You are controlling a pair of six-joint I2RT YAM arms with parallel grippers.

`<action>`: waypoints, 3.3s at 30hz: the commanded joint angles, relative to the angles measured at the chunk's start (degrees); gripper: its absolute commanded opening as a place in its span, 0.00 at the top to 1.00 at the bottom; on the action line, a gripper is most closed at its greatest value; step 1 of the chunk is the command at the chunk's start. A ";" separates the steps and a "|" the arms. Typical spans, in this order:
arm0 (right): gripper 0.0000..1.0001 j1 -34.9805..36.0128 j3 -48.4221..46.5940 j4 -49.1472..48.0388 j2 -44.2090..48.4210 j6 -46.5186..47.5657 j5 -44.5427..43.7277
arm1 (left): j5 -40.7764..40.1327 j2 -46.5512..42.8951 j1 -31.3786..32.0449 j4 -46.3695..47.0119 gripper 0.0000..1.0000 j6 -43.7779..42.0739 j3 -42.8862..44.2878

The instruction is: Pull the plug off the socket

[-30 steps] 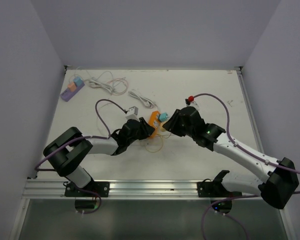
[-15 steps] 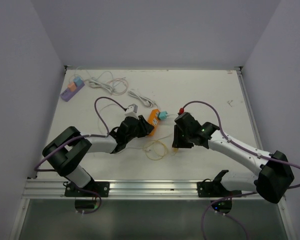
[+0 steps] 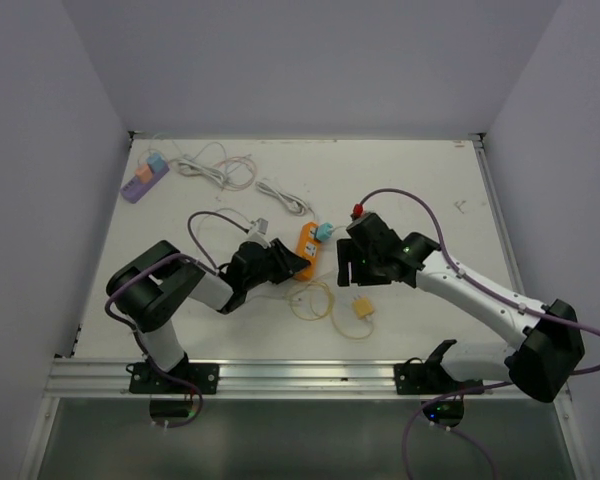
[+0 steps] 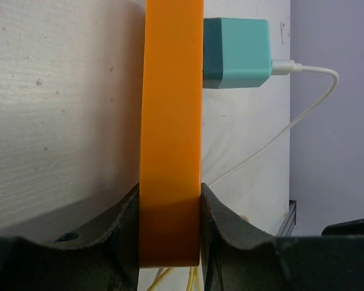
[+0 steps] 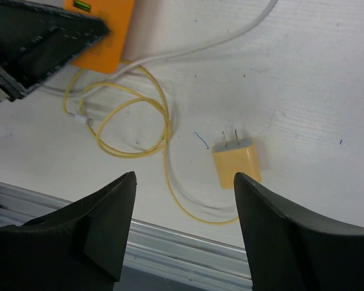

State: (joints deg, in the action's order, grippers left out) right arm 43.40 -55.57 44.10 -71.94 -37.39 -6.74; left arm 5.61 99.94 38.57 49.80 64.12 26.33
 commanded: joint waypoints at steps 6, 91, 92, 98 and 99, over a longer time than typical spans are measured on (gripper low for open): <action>0.27 0.20 -6.04 -4.54 -1.88 2.06 -2.57 | 2.48 0.26 -1.12 -4.89 1.00 3.03 -1.19; 1.00 -5.52 -36.00 -7.80 -44.25 -12.80 -3.01 | 3.47 0.35 -9.65 -13.22 0.25 -6.80 -1.11; 1.00 -5.34 -36.53 -6.84 -44.60 -12.45 -4.41 | 2.05 -2.09 -9.65 -17.59 0.23 -8.03 0.20; 1.00 -3.85 -41.28 -2.36 -47.14 -11.22 -7.93 | -10.95 -12.13 -9.56 -31.42 0.12 -19.80 4.35; 1.00 -3.76 -41.89 -2.17 -47.41 -11.39 -7.93 | -12.45 -13.18 -9.56 -32.13 0.10 -21.21 4.43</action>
State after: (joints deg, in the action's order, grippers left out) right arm 39.00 -94.63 38.44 -117.12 -49.47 -11.51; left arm 3.60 90.26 29.34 29.98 52.58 29.36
